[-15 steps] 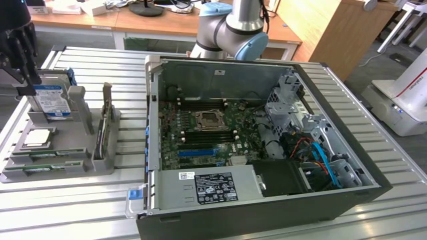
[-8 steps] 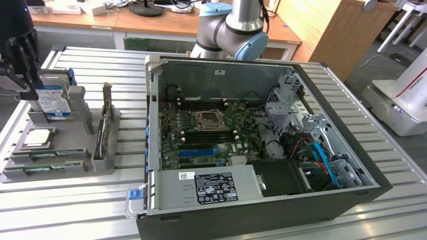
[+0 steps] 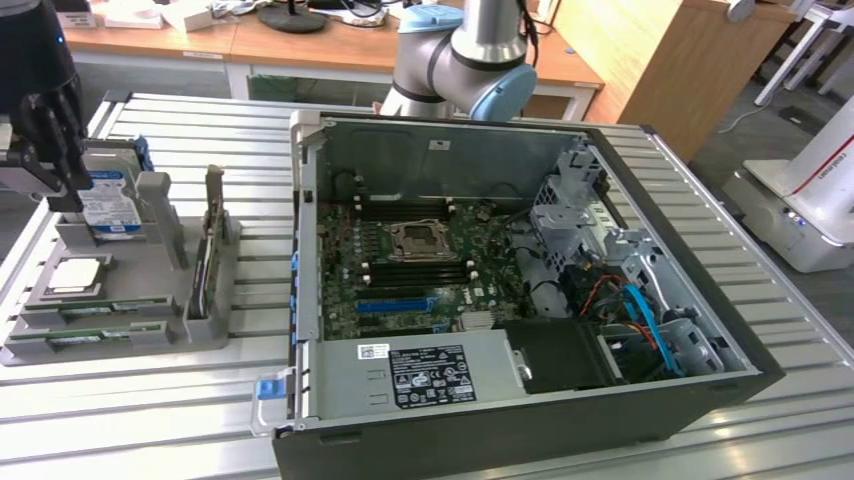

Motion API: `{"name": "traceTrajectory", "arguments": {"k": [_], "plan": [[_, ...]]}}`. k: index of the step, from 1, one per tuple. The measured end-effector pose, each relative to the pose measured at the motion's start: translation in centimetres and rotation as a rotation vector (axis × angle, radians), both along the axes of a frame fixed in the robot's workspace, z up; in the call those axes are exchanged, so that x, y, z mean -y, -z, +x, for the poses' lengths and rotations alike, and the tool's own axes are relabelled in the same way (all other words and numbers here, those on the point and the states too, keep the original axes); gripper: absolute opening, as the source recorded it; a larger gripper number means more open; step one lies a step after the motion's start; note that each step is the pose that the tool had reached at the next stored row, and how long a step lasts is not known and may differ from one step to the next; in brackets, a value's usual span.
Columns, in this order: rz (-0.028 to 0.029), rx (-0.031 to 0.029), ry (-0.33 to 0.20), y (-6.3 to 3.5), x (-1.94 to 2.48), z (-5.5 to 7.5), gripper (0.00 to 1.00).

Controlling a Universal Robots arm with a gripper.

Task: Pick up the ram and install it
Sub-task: 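Pick up the ram and move it above insertion slot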

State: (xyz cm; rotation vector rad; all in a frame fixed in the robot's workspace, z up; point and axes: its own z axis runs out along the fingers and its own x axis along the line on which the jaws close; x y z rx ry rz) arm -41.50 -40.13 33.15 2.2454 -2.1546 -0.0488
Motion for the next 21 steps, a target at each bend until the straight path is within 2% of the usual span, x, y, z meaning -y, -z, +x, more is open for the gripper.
{"name": "traceTrajectory", "arguments": {"k": [21], "plan": [[0.0, 0.0, 0.0, 3.73, 0.0, 0.0, 0.37]]}}
